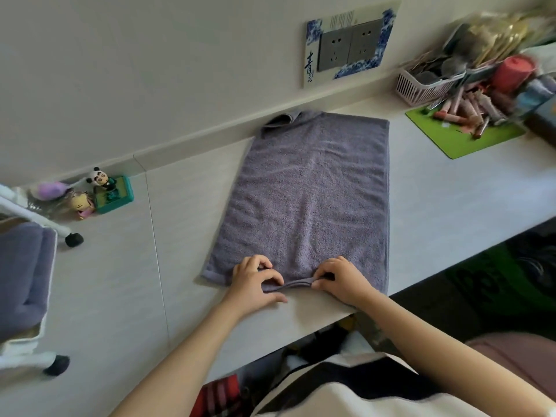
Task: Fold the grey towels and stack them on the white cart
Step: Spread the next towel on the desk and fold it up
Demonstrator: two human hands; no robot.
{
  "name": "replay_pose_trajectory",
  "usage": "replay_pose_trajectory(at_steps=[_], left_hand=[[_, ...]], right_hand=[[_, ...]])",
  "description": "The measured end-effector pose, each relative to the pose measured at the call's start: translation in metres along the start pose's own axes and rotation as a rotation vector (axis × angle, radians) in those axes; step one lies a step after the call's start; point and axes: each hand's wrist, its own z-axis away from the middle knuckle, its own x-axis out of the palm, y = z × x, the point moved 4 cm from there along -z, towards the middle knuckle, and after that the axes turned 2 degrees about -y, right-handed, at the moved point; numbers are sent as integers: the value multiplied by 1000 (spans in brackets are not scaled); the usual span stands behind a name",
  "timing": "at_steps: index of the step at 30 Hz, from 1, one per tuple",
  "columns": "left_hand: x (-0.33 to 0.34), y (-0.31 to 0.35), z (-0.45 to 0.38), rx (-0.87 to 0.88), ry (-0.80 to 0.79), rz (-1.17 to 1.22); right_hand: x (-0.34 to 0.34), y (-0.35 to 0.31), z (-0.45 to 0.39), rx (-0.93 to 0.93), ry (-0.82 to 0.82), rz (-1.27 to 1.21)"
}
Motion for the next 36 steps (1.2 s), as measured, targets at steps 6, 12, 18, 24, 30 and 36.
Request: replay_pose_trajectory(at_steps=[6, 12, 18, 24, 30, 36], left_hand=[[-18, 1, -12, -82, -87, -11], [-50, 9, -13, -109, -293, 108], [-80, 51, -37, -59, -617, -103], [-105, 49, -102, -113, -460, -234], [-99, 26, -156, -245, -347, -390], [-62, 2, -167, -159, -310, -432]], right_hand=[[-31, 3, 0, 130, -195, -151], [-75, 10, 18, 126, -280, -123], [-99, 14, 24, 186, -503, -39], [-135, 19, -26, 224, -405, 51], [-162, 19, -97, 209, -211, 195], [-147, 51, -118, 222, -285, 524]])
